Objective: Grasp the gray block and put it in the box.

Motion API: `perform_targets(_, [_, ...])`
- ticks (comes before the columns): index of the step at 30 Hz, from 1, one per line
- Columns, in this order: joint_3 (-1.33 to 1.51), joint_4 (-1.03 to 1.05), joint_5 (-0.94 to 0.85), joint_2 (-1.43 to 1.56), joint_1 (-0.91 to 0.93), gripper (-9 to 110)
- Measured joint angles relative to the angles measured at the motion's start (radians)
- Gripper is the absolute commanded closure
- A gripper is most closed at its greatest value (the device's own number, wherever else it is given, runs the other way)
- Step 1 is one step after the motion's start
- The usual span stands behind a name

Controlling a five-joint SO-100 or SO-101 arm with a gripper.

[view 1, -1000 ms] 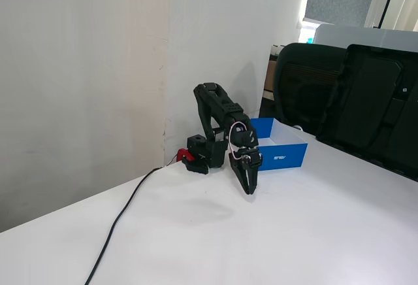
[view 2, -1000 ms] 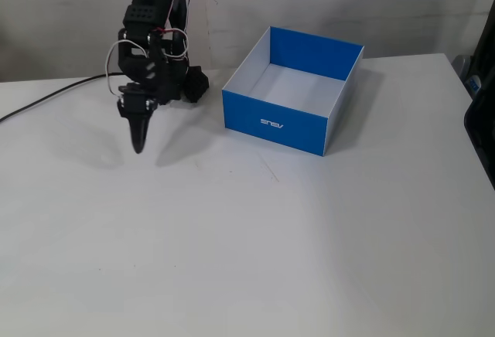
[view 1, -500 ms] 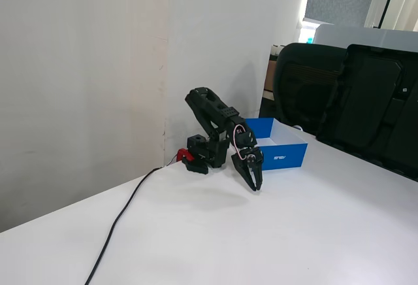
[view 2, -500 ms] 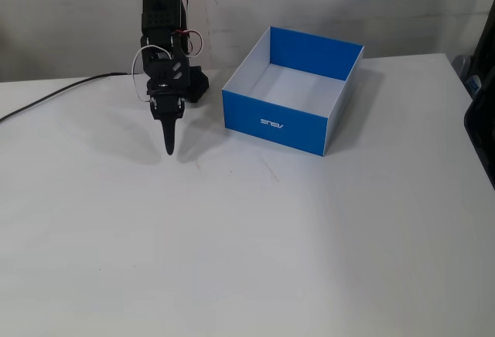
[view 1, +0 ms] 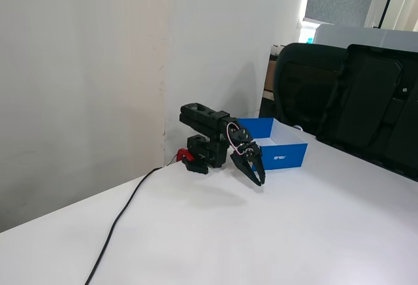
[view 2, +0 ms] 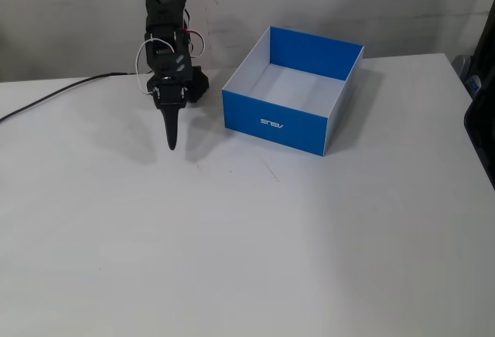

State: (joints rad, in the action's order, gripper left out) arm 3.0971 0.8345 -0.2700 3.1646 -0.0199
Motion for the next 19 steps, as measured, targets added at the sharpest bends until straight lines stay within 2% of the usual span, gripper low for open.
perform_targets(5, [0.002, 0.110, 0.000, 0.149, 0.026, 101])
perform_targets(19, [0.002, 0.196, 0.000, 0.207, 0.028, 101])
